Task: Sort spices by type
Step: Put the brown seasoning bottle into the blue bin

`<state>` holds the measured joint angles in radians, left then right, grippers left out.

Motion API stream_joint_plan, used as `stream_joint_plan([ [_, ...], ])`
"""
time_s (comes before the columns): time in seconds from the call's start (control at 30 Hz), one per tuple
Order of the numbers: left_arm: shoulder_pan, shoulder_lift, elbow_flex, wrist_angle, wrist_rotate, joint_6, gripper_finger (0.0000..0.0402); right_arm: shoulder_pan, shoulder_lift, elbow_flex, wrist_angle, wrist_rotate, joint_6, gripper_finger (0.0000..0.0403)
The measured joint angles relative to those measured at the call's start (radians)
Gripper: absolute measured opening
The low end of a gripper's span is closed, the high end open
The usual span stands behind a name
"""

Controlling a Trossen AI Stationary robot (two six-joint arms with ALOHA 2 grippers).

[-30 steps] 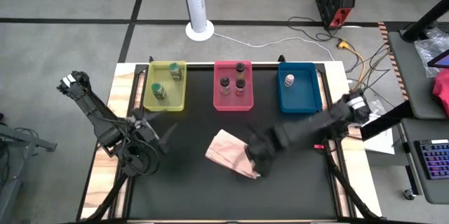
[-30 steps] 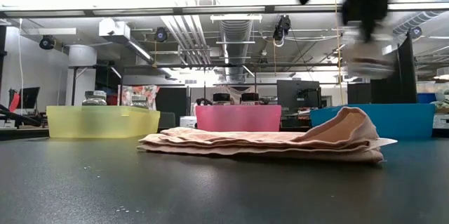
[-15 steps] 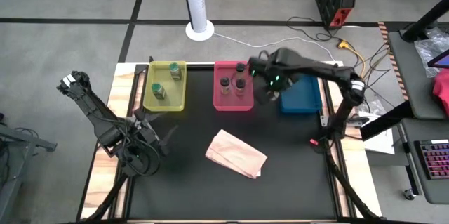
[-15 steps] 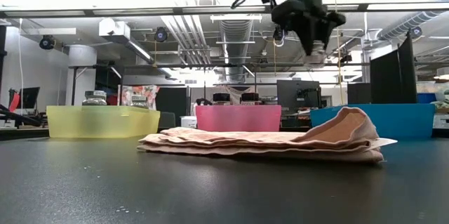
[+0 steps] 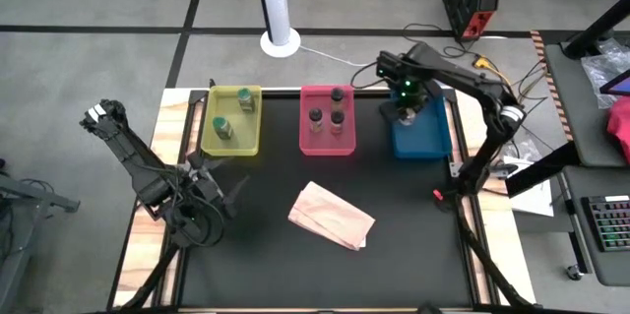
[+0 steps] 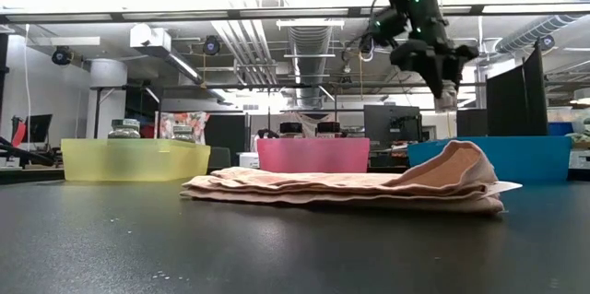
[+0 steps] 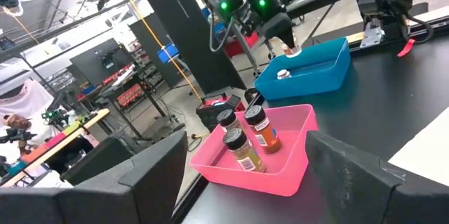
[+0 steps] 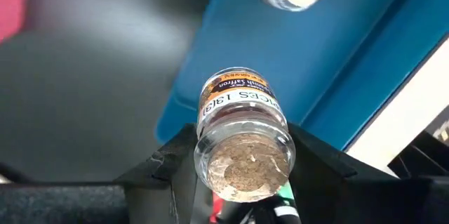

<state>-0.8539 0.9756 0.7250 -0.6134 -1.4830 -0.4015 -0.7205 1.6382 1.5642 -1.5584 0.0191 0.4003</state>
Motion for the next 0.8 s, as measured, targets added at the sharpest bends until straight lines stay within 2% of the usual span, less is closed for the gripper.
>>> stream_joint_plan([
  [0.4,0.0,0.0,0.0,0.001,0.0,-0.008,0.0275,-0.1,-0.087,-0.294,0.274,-0.053,-0.054,0.0166],
  [0.8,0.0,0.0,0.0,0.002,0.005,-0.027,0.0274,-0.118,-0.09,-0.48,0.48,-0.044,-0.074,0.0166],
])
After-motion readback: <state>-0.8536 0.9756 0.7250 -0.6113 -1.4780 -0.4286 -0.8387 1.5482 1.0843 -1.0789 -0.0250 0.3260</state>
